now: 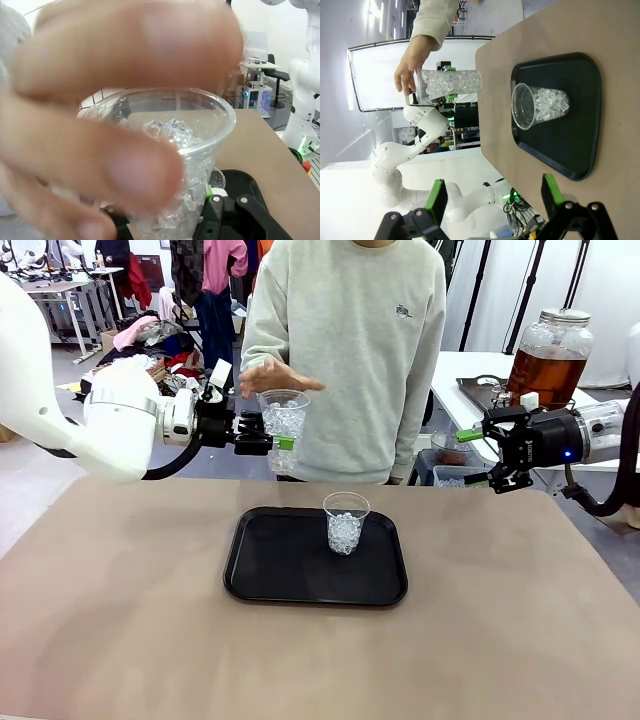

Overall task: Pour the drink into the iced cup.
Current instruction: Open the gripper to release the iced cup you were holding.

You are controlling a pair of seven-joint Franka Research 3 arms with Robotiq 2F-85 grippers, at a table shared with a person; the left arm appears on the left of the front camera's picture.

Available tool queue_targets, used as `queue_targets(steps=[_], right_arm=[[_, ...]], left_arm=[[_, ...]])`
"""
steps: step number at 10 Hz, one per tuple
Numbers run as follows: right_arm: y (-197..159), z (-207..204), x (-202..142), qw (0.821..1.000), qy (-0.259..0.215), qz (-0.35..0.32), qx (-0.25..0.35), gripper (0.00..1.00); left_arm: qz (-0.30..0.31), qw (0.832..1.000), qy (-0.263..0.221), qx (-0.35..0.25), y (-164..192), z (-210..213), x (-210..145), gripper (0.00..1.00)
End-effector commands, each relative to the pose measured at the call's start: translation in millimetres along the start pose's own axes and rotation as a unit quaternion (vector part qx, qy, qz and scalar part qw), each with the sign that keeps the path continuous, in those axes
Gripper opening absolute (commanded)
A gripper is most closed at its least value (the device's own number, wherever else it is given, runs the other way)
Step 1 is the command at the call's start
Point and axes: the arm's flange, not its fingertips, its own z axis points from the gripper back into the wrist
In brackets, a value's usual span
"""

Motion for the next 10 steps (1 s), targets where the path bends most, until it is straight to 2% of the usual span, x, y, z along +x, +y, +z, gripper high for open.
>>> queue_targets(steps=[1,10], right_arm=[[1.3,-0.1,0.1,1.000,0.000,0.002,0.001,1.00],[1.3,-0.1,0.1,1.000,0.000,0.002,0.001,1.00]], left_arm=[[-0.004,1.000,-0.003,0.000,0.5,0.1,4.4,0.61],[-0.004,1.000,-0.003,0.000,0.5,0.1,4.4,0.61]])
